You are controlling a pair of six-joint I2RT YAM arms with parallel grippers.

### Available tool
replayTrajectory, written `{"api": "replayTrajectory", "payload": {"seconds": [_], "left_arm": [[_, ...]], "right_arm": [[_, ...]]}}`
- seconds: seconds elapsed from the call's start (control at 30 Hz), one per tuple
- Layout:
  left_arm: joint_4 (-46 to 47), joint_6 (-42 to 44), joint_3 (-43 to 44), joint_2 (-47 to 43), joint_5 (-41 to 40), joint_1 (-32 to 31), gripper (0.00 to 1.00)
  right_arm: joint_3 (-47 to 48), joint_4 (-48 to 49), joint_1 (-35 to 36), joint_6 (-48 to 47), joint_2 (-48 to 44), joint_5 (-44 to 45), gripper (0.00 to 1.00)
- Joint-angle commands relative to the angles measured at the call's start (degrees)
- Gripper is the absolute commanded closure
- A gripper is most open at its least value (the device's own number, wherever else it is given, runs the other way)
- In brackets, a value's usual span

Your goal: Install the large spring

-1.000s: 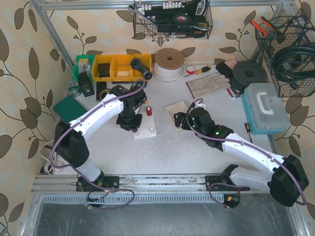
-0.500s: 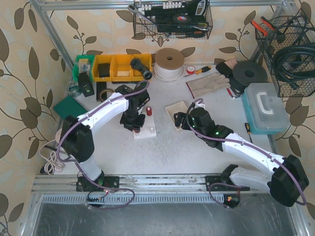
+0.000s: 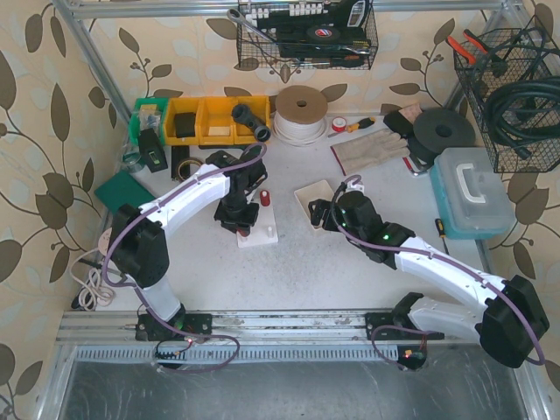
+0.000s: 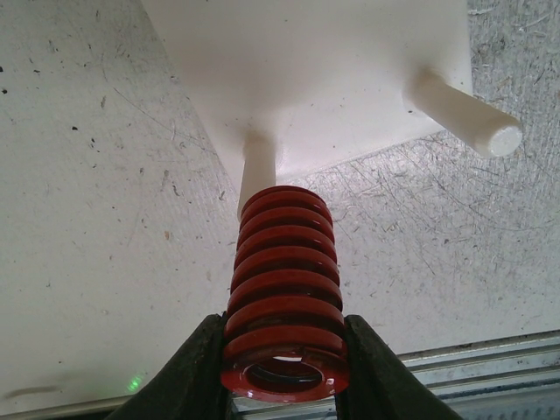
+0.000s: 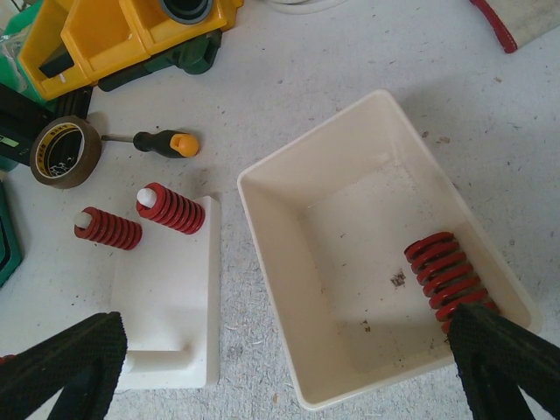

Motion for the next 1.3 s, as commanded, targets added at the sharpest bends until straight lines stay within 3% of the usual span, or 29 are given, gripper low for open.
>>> {"api": "replayTrajectory", "payload": {"seconds": [0.0,1.27], "left_arm": [[-2.1,0.9,1.4,-0.8,-0.9,0.4,1.0],[2.8,3.7,-0.5,5.6,-1.8,2.0,1.0]], "right_arm": [[-0.5,0.7,0.3,0.2,-0.4,1.2,0.02],[-0.5,1.1,0.3,-0.1,0.0,0.5,0.02]]}}
